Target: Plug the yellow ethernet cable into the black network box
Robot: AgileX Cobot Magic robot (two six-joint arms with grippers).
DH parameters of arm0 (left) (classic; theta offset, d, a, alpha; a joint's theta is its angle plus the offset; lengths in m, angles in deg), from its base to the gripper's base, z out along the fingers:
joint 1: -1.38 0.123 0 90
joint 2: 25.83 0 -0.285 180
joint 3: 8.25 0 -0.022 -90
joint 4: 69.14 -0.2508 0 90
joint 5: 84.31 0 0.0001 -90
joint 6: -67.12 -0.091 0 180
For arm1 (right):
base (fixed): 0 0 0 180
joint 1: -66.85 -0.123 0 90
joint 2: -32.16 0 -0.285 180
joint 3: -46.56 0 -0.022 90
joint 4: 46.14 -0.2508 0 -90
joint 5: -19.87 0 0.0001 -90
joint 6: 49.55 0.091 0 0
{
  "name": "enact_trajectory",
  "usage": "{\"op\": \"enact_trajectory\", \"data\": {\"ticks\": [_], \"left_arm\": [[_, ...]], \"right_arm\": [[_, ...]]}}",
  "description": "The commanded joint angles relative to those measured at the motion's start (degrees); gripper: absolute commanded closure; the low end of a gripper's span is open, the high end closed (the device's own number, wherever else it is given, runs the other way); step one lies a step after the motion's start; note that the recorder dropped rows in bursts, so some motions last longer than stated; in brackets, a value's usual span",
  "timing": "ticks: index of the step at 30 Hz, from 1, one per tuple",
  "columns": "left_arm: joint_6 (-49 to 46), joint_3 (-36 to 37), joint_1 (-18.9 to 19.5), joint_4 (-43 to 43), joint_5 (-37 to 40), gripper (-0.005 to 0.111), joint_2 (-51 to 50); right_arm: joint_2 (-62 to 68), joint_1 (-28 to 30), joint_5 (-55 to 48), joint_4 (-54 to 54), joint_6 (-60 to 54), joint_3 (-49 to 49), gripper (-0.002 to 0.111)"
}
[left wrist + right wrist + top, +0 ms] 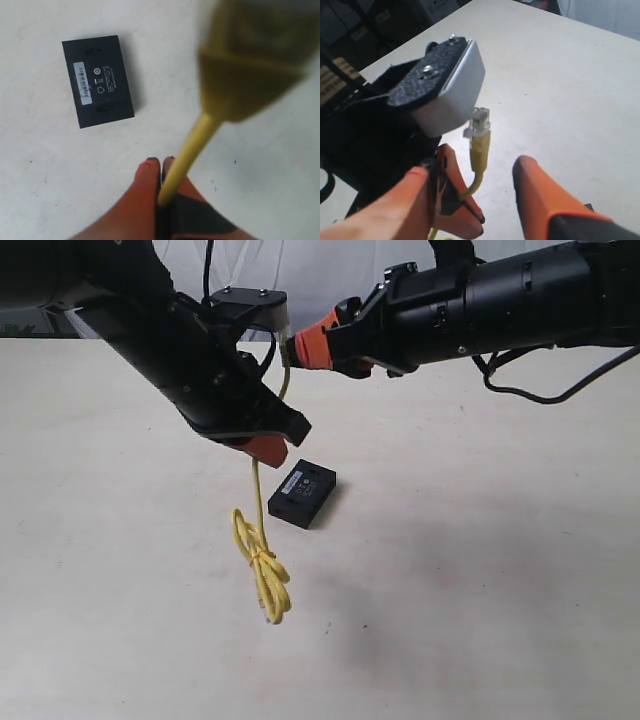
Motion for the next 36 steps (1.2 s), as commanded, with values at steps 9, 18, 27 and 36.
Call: {"op": "enact_trajectory", "data": {"ticks": [9, 18, 27, 36], "left_arm": [[-0.4, -0.6, -0.3, 3.4, 0.5, 0.107, 0.0], [-0.5, -0.6, -0.3, 3.0, 0.5, 0.107, 0.0], [-0.2, -0.6, -0.2, -1.0, 2.4, 0.039, 1.0], [1.1, -0.6, 2.8, -12.2, 6.1, 0.039, 7.9]], "right_arm": [[5.3, 0.0, -0.6, -10.8, -8.7, 0.0, 0.064], [5.5, 0.0, -1.8, -11.0, -9.7, 0.0, 0.109], [5.4, 1.7, -1.0, -10.6, -8.5, 0.0, 0.109], [1.7, 6.4, -9.6, 0.8, -3.9, 0.0, 0.109]]}}
